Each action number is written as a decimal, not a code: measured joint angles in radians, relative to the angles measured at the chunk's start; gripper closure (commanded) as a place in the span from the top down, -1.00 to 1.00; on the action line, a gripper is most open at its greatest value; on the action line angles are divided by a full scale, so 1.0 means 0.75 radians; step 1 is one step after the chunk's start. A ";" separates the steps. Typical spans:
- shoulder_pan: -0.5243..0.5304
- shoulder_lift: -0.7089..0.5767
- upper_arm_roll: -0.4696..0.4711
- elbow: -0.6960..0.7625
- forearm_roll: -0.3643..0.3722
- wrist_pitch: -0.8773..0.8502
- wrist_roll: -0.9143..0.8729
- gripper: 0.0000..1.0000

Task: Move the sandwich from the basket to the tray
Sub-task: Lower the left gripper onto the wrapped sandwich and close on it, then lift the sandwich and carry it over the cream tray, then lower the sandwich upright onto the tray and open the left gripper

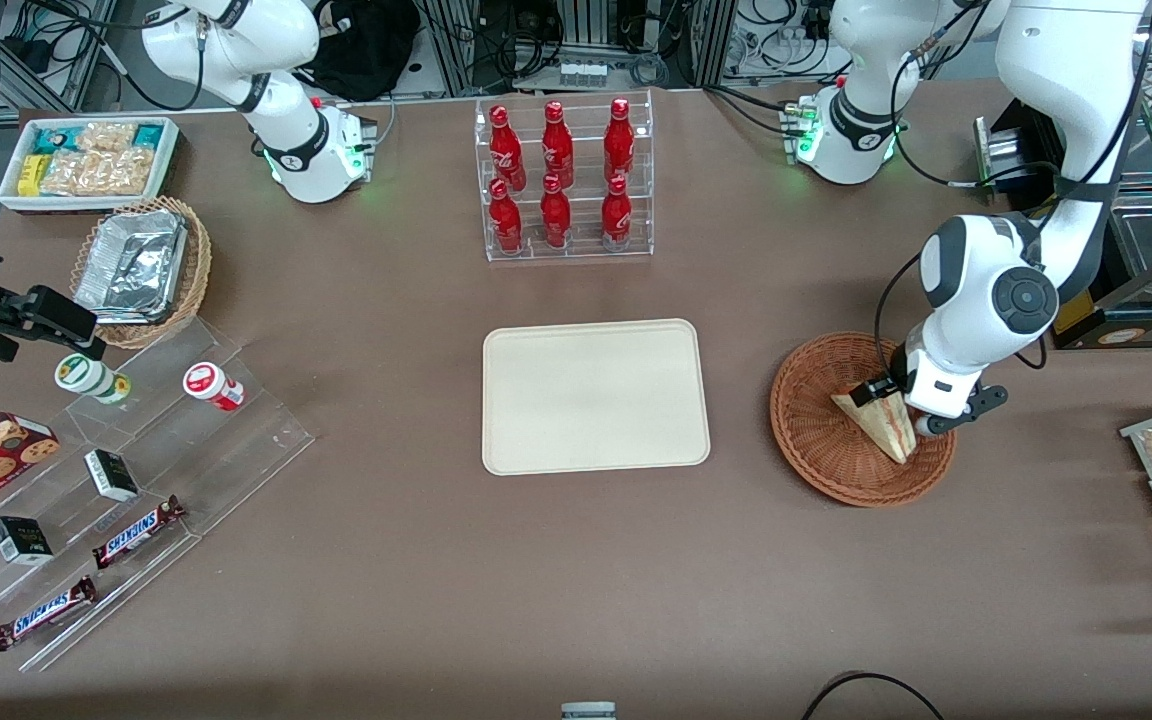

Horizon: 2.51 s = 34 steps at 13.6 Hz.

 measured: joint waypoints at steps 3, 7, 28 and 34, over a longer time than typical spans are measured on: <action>0.016 0.004 0.001 0.055 0.000 -0.011 0.000 -0.81; -0.019 -0.020 -0.010 0.289 0.000 -0.377 -0.019 -0.82; -0.980 0.524 -0.021 0.765 0.096 -0.266 -0.397 -0.22; -0.981 0.522 -0.003 0.773 0.098 -0.273 -0.397 1.00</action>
